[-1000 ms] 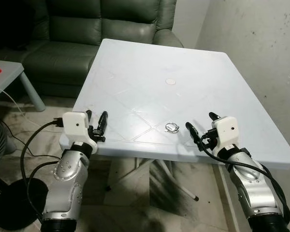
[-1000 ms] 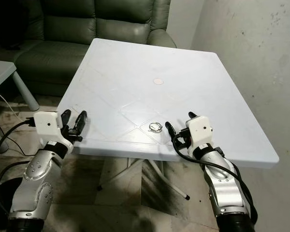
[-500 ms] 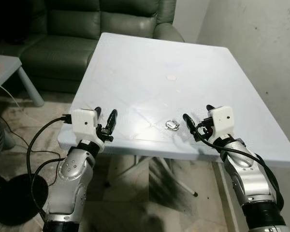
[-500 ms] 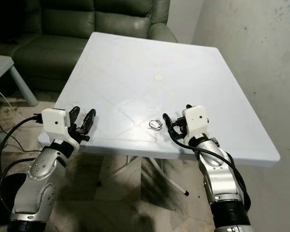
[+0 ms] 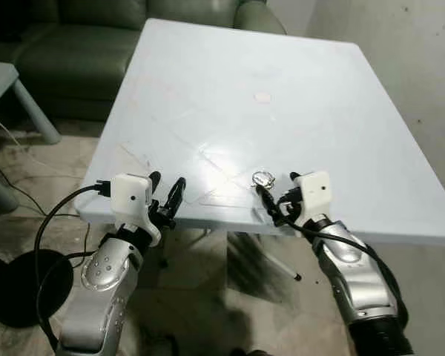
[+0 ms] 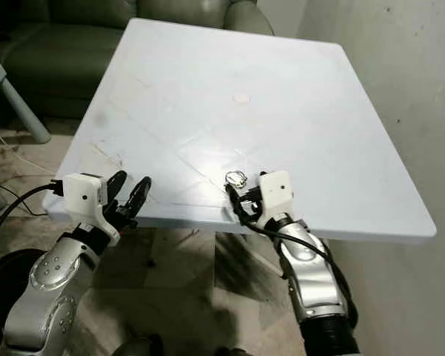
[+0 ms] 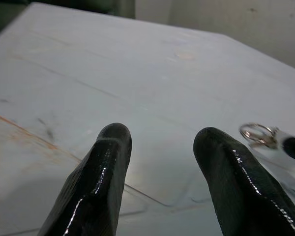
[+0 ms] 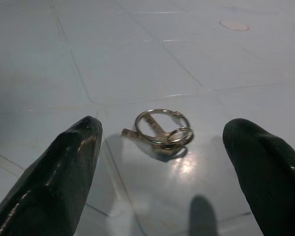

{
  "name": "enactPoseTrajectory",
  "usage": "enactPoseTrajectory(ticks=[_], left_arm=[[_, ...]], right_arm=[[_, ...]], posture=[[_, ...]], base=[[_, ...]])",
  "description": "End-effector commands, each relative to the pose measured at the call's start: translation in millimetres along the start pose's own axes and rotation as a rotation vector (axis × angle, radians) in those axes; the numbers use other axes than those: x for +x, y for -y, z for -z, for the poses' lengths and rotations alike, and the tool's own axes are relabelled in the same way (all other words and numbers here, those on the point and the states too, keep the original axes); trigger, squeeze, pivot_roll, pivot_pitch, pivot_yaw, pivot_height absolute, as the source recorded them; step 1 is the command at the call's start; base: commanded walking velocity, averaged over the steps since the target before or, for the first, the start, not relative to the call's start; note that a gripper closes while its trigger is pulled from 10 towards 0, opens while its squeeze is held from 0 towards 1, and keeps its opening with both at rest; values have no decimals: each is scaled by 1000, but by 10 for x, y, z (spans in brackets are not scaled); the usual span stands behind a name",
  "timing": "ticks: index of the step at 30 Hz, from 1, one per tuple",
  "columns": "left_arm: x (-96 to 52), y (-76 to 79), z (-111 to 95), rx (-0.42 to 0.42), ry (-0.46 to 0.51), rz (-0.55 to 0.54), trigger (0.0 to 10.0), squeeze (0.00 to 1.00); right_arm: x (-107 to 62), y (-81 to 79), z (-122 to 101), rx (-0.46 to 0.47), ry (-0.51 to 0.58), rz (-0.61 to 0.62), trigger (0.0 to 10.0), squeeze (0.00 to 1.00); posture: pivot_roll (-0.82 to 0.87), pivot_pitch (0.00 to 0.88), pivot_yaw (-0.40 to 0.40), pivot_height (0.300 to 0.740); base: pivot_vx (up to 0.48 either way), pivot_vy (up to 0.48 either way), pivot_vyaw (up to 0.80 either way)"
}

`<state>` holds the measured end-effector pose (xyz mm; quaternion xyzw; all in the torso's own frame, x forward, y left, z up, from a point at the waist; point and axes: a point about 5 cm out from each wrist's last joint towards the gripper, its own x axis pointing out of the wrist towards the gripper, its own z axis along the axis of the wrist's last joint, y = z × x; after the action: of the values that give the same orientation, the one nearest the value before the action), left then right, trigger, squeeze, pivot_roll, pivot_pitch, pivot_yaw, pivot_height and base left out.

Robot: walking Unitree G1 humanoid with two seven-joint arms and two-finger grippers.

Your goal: Hang keys on a hook

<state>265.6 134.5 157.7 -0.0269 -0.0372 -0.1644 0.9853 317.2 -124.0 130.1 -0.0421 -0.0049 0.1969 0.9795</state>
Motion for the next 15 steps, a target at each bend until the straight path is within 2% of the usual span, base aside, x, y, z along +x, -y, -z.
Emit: enactPoseTrajectory(ticks=[1,15], left_arm=[[-34,50,-17,-3,-8,22,10000,0],[-81,60,-43,-8,-29,14,10000,0]], right_arm=[[41,-8,-39,-4,1,7,10000,0],[287,-159,-168,65,8,92,10000,0]], posture=[[144,233,-90,740],[158,242,-97,740]], base=[[0,0,0],[0,0,0]])
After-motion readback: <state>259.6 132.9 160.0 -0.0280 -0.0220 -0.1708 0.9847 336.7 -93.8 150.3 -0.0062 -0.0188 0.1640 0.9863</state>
